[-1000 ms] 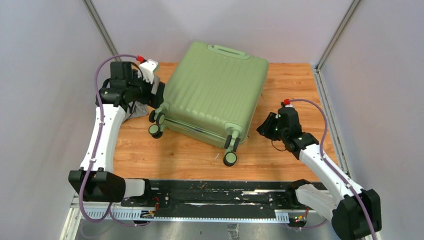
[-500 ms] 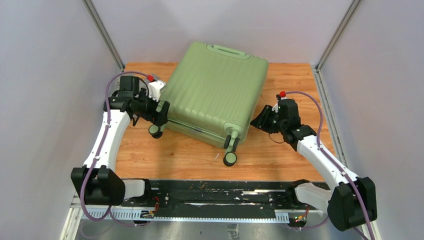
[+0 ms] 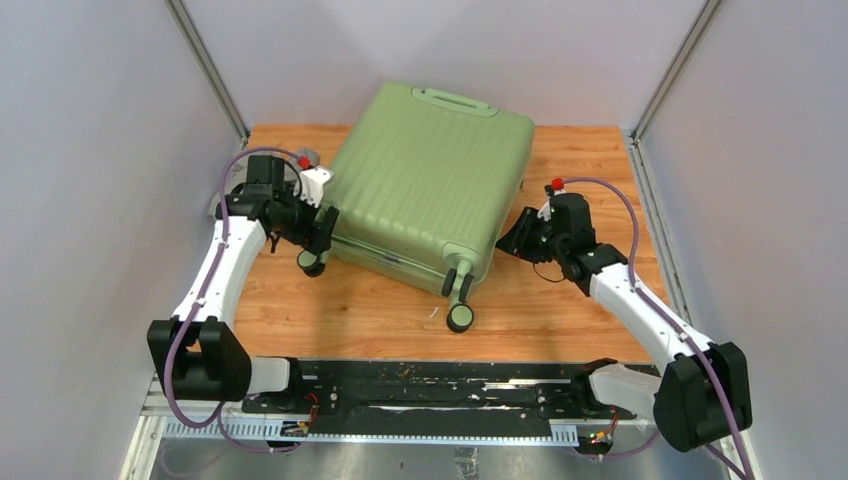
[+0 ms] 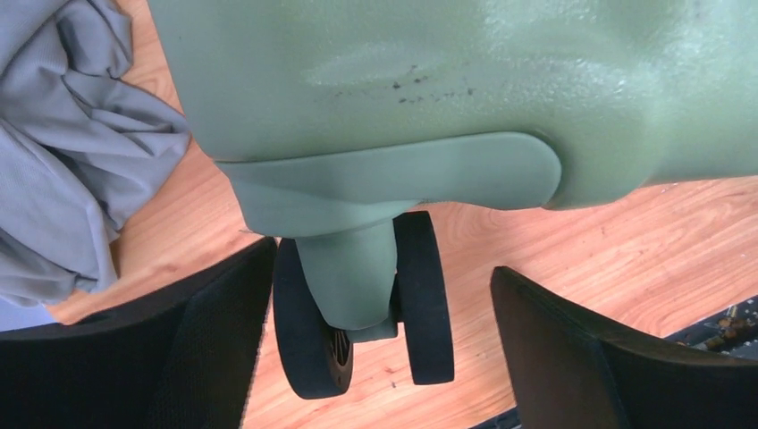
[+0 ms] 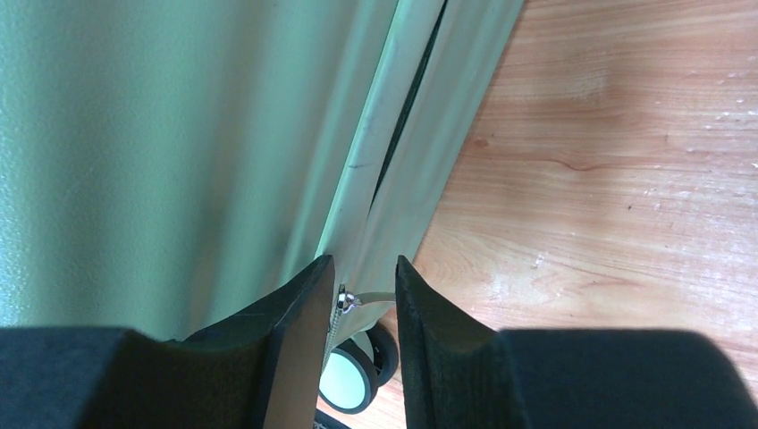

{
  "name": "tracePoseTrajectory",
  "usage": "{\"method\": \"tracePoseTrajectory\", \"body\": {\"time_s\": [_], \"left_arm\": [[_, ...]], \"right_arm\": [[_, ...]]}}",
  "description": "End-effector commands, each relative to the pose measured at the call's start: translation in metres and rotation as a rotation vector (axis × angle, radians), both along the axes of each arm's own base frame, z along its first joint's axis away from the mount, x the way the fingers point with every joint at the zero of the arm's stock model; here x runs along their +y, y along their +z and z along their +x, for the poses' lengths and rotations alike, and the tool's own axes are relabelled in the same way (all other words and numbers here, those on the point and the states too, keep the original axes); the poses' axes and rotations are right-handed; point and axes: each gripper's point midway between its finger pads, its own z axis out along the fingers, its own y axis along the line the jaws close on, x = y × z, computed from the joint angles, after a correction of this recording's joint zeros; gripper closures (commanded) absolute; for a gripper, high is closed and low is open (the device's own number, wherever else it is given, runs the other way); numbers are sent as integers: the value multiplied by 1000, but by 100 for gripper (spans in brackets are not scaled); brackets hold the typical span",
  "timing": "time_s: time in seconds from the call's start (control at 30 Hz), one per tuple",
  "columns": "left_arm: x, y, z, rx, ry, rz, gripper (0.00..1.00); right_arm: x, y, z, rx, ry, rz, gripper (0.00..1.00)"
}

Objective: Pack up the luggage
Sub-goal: Zip the luggage at the center of the board.

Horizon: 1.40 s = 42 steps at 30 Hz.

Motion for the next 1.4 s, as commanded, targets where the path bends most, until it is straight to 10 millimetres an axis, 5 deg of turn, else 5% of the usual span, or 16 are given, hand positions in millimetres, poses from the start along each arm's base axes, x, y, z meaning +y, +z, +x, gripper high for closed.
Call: {"method": "tracePoseTrajectory", "body": {"time_s": [0.0,0.3,0.43,0.7,1.17,1.37], "left_arm": [[5,15,12,-57,43,4,16],[13,49,22,-144,108,20,69],[11,58,25,-165,118,7,73],[18,83,39,-220,172,17,77],[27,66,54,-178,236,43,82],[28,72,60,-206,260,39,84]], "right_arm": [[41,37,1,-89,149,95,63],[12,28,-7,-133,132,25,48],[-13,3,-16,-129,106,-7,36],[-30,-26,-23,-208,127,-107,9],[15,-26,-18,-323,332,78,24],[60,-19,-17,-349,464,52,28]]}}
